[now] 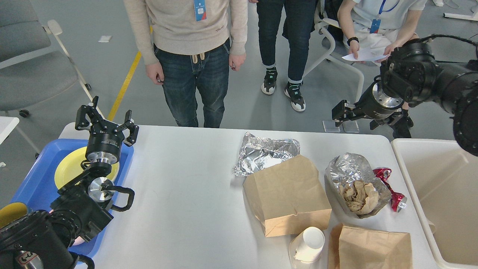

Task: Tidy desktop
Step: 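Swing the right gripper high over the table toward the brown paper bag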

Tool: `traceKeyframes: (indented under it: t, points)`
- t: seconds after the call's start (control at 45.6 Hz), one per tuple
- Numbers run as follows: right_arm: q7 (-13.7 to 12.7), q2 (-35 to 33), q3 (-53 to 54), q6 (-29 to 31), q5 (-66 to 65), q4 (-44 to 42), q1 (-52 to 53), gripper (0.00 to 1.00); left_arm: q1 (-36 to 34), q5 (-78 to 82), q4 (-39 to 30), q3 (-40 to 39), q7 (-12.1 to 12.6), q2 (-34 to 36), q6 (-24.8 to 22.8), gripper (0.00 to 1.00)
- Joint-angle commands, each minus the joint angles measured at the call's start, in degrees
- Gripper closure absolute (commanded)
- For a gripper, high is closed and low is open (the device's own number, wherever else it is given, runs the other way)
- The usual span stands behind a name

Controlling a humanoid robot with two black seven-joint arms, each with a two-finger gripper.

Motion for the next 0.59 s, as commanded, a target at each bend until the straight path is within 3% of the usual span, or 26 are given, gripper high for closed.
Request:
traceKeyframes:
  t: [0.0, 0.241, 0.395, 0.57]
  points:
    - [0.0, 0.31, 0.9, 0.94, -0.18, 4.36, 4.75, 0.0, 0.0, 0.01, 0.0, 0.0, 0.0, 0.0, 0.02, 0.03]
    - [0.0, 5.05, 0.29, 1.29, -0.61, 8.67, 12.4, 0.0, 0.0, 0.01, 0.0, 0.0, 0.0, 0.0, 0.02, 0.03]
    - [0.0, 5.41, 0.37, 1.62, -5.09, 14.29, 19.16, 0.0, 0.0, 0.01, 0.0, 0.0, 0.0, 0.0, 0.02, 0.03]
    - [0.0, 5.85, 0.2, 1.62, -6.94, 14.74, 22.33, 0.0, 0.0, 0.0, 0.0, 0.0, 0.0, 0.0, 0.02, 0.03]
